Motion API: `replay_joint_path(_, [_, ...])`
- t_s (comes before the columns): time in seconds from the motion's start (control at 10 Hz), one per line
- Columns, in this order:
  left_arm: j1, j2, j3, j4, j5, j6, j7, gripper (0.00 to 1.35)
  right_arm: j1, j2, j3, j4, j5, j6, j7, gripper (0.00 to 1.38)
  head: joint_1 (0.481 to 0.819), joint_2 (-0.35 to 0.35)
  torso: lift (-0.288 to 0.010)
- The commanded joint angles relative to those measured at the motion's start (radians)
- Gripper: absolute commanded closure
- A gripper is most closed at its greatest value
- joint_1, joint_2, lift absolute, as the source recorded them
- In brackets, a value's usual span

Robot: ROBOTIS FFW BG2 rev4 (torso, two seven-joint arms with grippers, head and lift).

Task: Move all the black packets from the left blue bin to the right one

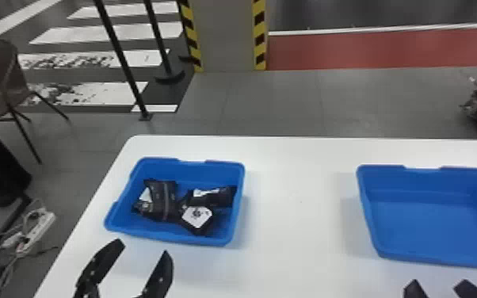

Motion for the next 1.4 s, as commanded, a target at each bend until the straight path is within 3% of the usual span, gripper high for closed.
replay_joint_path(0.0, [0.003, -0.003, 0.0, 0.0, 0.0, 0.002, 0.0, 0.17, 0.001, 0.0, -0.002, 0.0, 0.0, 0.0, 0.0, 0.29, 0.695, 0.164, -0.11])
replay_joint_path(0.7, [-0.007, -0.003, 0.005, 0.0, -0.001, 0.036, 0.0, 0.17, -0.002, 0.0, 0.0, 0.01, -0.005, 0.0, 0.002, 0.29, 0.695, 0.161, -0.11])
replay_joint_path(0.9, [-0.047, -0.003, 0.032, 0.0, -0.017, 0.095, 0.0, 0.17, -0.002, -0.002, 0.0, 0.013, -0.009, 0.0, 0.002, 0.29, 0.695, 0.166, -0.11])
replay_joint_path(1.3, [-0.162, -0.003, 0.075, 0.0, -0.073, 0.333, -0.003, 0.17, 0.006, -0.006, 0.0, 0.013, -0.019, 0.0, 0.002, 0.29, 0.695, 0.192, -0.11])
